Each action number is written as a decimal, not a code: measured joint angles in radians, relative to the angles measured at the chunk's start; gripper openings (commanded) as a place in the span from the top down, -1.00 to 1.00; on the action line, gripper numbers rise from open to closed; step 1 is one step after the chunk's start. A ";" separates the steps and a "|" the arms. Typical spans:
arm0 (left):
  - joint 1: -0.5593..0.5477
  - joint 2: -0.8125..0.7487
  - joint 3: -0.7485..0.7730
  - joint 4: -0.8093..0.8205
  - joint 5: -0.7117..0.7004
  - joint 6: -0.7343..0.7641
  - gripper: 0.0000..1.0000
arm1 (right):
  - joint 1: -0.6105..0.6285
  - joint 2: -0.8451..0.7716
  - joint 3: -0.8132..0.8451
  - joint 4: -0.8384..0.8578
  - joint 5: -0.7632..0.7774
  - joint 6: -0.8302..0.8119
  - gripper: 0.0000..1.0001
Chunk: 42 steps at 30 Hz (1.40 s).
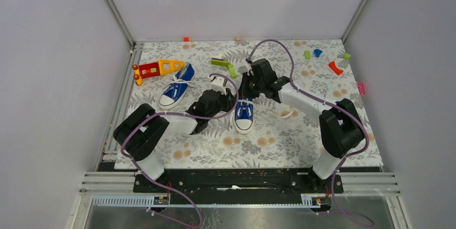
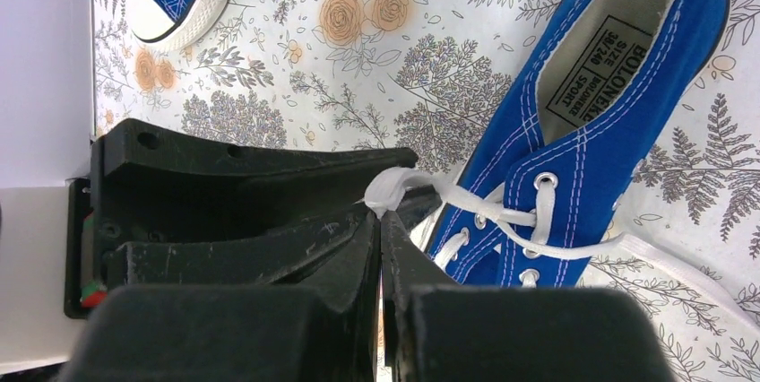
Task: Tie the shoes
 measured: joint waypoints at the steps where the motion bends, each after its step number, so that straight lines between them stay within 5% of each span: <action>1: 0.000 0.003 0.003 0.000 0.000 -0.002 0.74 | 0.000 0.000 0.000 0.000 -0.001 0.002 1.00; 5: 0.000 0.005 0.024 0.001 0.001 0.004 1.00 | 0.000 0.000 0.000 -0.002 -0.001 0.005 0.88; 9: 0.000 0.005 0.031 0.003 0.006 0.017 1.00 | 0.000 -0.005 0.000 -0.006 0.005 0.009 -0.23; 14: 0.003 0.014 0.033 0.010 0.021 0.026 1.00 | -0.001 -0.072 -0.032 -0.027 0.119 0.010 -0.55; 17: 0.002 0.020 0.034 0.009 0.028 0.027 1.00 | -0.001 -0.155 -0.089 -0.025 0.201 0.013 -0.98; 23: 0.001 0.020 0.034 0.010 0.039 0.026 1.00 | -0.028 -0.272 -0.203 -0.054 0.341 0.138 -0.99; 32: 0.001 0.020 0.034 0.019 0.045 0.024 1.00 | -0.106 -0.351 -0.492 0.079 0.372 0.614 -0.61; 42: 0.001 0.020 0.022 0.039 0.045 0.023 1.00 | -0.108 -0.242 -0.521 0.187 0.373 1.035 -0.40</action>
